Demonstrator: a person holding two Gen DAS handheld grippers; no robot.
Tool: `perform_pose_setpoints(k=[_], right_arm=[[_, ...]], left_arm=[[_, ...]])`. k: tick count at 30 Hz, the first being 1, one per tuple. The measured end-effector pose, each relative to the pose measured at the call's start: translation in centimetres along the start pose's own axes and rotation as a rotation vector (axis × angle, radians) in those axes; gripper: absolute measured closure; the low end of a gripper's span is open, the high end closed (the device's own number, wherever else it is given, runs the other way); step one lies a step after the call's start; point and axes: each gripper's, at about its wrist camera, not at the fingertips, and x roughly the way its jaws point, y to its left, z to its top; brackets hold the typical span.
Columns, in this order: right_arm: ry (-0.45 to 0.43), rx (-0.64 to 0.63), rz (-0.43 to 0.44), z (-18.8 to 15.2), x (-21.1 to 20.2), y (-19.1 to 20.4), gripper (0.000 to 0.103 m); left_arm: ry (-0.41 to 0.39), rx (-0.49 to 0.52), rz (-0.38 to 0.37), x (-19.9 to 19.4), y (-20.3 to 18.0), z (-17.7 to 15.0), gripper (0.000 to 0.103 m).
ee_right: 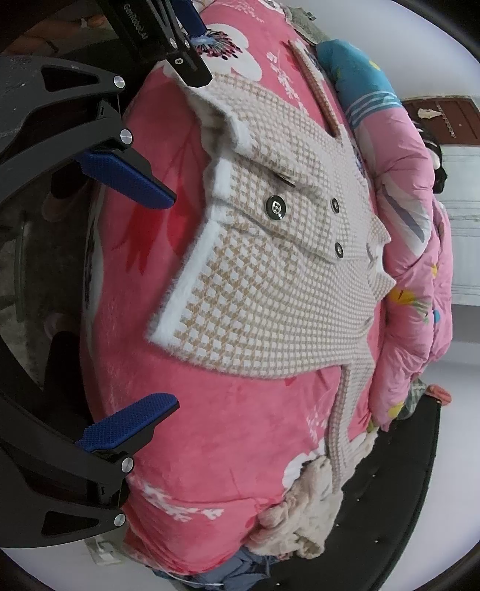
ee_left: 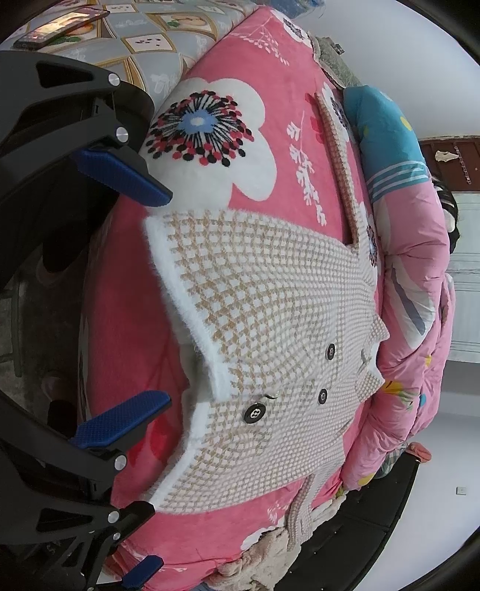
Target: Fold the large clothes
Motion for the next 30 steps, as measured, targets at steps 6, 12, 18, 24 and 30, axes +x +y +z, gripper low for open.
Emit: perform_pose_setpoints(k=[6, 12, 18, 24, 30], right_arm=[[0.002, -0.003, 0.002, 0.04, -0.04, 0.12, 0.007], [0.004, -0.001, 0.006, 0.09, -0.22, 0.10, 0.007], [0.004, -0.001, 0.006, 0.05, -0.25, 0.14, 0.007], [0.004, -0.002, 0.007, 0.04, -0.22, 0.18, 0.007], [0.006, 0.000, 0.006, 0.05, -0.23, 0.23, 0.007]], left_arm=[[-0.003, 0.002, 0.005, -0.15, -0.02, -0.05, 0.005], [-0.004, 0.002, 0.007, -0.19, 0.08, 0.01, 0.005], [-0.004, 0.002, 0.007, -0.21, 0.16, 0.00, 0.005], [-0.005, 0.001, 0.009, -0.24, 0.40, 0.04, 0.005], [-0.004, 0.003, 0.010, -0.25, 0.45, 0.05, 0.005]])
